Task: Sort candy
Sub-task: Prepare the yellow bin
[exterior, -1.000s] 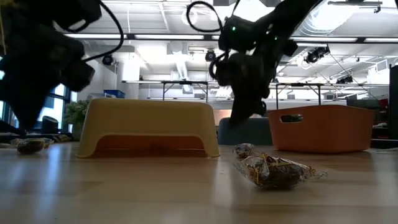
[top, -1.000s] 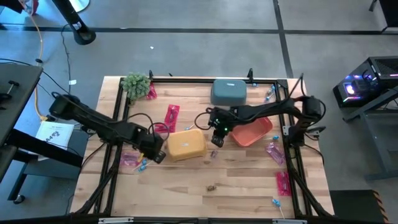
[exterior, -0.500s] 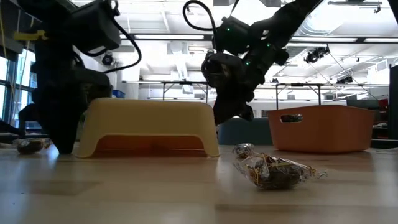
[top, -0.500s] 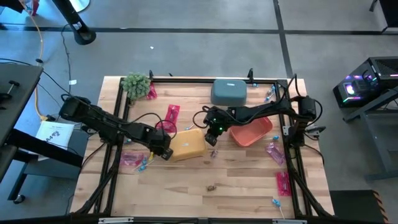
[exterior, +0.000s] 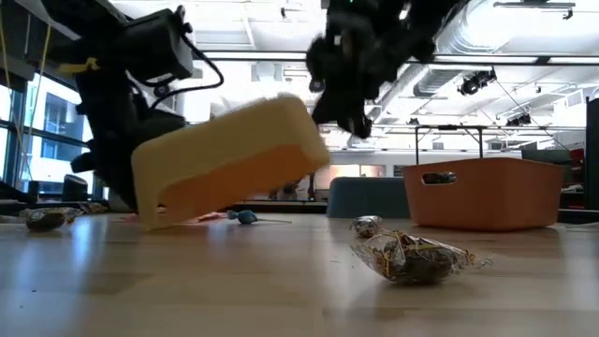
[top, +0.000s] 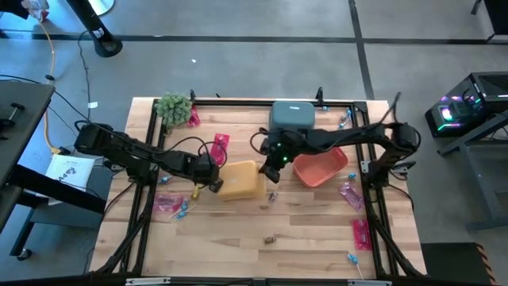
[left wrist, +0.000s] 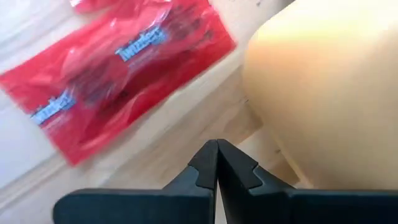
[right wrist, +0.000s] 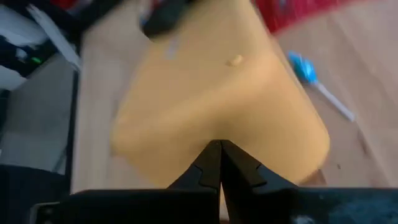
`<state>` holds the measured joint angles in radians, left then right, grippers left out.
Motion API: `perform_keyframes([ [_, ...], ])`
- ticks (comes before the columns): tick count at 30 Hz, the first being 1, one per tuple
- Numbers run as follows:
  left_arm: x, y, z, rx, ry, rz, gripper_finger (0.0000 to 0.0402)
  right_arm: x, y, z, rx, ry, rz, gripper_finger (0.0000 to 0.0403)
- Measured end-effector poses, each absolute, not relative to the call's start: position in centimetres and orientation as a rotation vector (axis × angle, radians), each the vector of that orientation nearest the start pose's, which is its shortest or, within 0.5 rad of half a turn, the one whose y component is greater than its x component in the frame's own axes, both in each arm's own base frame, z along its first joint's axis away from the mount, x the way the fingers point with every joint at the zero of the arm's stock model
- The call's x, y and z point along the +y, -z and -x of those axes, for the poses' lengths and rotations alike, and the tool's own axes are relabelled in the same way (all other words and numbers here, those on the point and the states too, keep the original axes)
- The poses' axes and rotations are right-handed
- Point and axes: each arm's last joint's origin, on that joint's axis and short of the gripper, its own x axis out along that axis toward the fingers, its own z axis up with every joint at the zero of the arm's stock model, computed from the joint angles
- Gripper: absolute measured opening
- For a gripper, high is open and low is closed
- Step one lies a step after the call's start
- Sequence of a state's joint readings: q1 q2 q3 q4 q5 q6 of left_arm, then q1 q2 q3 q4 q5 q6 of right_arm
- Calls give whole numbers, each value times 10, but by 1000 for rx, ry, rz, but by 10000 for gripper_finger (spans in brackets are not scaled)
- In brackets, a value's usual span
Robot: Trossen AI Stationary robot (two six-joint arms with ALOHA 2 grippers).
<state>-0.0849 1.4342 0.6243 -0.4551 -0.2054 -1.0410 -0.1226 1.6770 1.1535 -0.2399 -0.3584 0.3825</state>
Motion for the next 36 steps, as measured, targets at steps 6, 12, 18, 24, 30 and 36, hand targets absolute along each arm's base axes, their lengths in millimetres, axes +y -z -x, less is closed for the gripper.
perform_keyframes([
  [6, 0, -142, -237, 950, -675, 682, 0, -35, -259, -359, 696, -82, -516, 0],
  [12, 14, -149, -245, 954, -585, 636, 0, -36, -273, -360, 692, -52, -460, 0],
  [18, 9, -171, -232, 1190, -558, 555, 0, -39, -271, -342, 872, 5, -443, 0],
  [24, -17, -202, -219, 1131, -340, 471, 0, -46, -233, -337, 980, 119, -465, 0],
  [30, -58, -226, -219, 935, -94, 475, 0, -74, -210, -347, 929, 211, -500, 0],
  [36, -79, -206, -246, 887, -6, 407, 0, -98, -186, -355, 918, 194, -578, 0],
])
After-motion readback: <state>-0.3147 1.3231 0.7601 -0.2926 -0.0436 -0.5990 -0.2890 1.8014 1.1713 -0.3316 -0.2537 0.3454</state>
